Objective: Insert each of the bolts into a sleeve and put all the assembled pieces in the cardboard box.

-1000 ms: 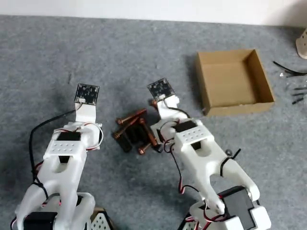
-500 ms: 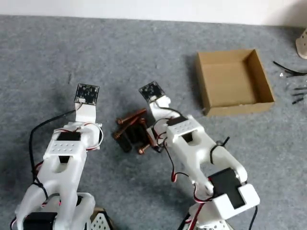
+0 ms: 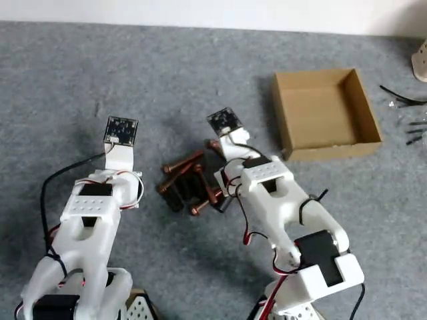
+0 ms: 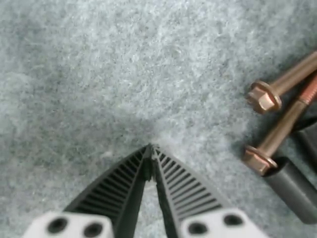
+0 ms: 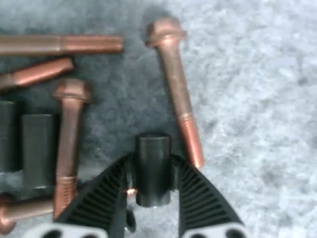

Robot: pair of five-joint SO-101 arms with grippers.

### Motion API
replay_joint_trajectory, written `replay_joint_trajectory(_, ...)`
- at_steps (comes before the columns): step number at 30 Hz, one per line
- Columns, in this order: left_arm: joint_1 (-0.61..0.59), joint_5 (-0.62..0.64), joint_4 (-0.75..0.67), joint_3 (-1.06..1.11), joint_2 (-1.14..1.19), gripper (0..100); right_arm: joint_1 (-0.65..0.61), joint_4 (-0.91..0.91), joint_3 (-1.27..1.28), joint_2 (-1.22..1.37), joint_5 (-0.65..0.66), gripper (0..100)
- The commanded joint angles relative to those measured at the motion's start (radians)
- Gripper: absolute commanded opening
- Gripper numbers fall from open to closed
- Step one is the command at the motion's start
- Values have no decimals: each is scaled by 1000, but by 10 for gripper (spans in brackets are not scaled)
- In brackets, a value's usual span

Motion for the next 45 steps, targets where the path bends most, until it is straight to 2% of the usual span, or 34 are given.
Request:
replay_joint_trajectory(1,-10,5,-21,-42,1,8,65,15,38,-147,-51,3)
replay_joint_trajectory(7,-7,5,-21,-41,1,8,91,-133,317,-515,-49,3)
replay_joint_trajectory(12,-7,3,-21,-41,1,8,94,-239,495,-722,-57,3)
replay_joint_trajectory(18,-5,3,-12,-76,16,8,91,-243,552,-754,-57,3)
replay_joint_trajectory(21,-2,3,40,-173,131,37,91,-245,552,-725,-57,3)
replay_joint_trajectory(24,51,-9,138,-354,311,76,91,-286,552,-676,-57,3)
replay_joint_trajectory(27,105,-132,276,-581,453,84,97,-331,550,-615,-55,3)
replay_joint_trajectory(31,176,-322,385,-792,564,91,102,-374,549,-553,-54,3)
replay_joint_trajectory(33,202,-405,440,-862,591,136,104,-378,524,-529,-55,3)
replay_joint_trajectory(38,265,-542,499,-937,602,289,107,-381,493,-464,-54,3)
replay_joint_trajectory(45,309,-644,528,-900,633,249,107,-380,464,-444,-54,3)
